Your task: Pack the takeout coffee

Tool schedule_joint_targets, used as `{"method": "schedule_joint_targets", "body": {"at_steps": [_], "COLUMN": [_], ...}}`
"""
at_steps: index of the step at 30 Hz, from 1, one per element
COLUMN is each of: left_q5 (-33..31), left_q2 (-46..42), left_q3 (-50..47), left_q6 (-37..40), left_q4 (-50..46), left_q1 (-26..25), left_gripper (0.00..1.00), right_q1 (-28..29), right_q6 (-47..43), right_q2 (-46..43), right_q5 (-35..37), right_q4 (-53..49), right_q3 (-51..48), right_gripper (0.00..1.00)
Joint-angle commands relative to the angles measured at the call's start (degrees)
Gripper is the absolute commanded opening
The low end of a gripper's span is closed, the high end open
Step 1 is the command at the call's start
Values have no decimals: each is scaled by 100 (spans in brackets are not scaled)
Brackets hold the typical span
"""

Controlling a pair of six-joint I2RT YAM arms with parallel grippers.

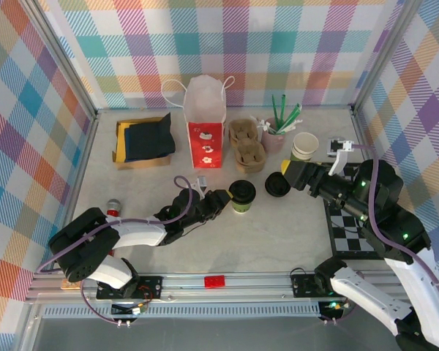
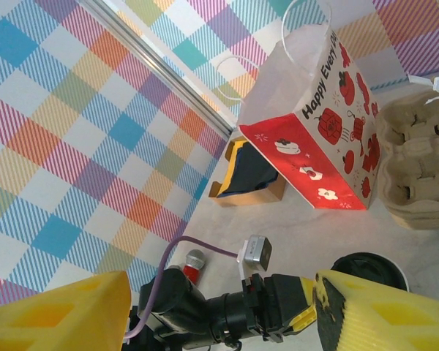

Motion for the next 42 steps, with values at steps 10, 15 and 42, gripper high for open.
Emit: {"method": "schedule_joint_targets", "body": {"at_steps": [10,15,42], "left_q5": [-130,-118,-695], "left_q2": [-433,-586,-742], "left_q3": [112,143,962], "left_q6": [360,402,1237], "left_q4": [-558,-689,-2603], "left_q1": [76,72,-388], "left_gripper": [35,41,63], "right_q1": [16,16,-1217], "right_q6": [-28,-159,-2038], "right_q2": [7,228,3154], "right_q5": [131,288,-1195], "right_q4": [12,-415,-1168], "right_q3": [-40,93,49], "right_gripper": [75,84,99]}}
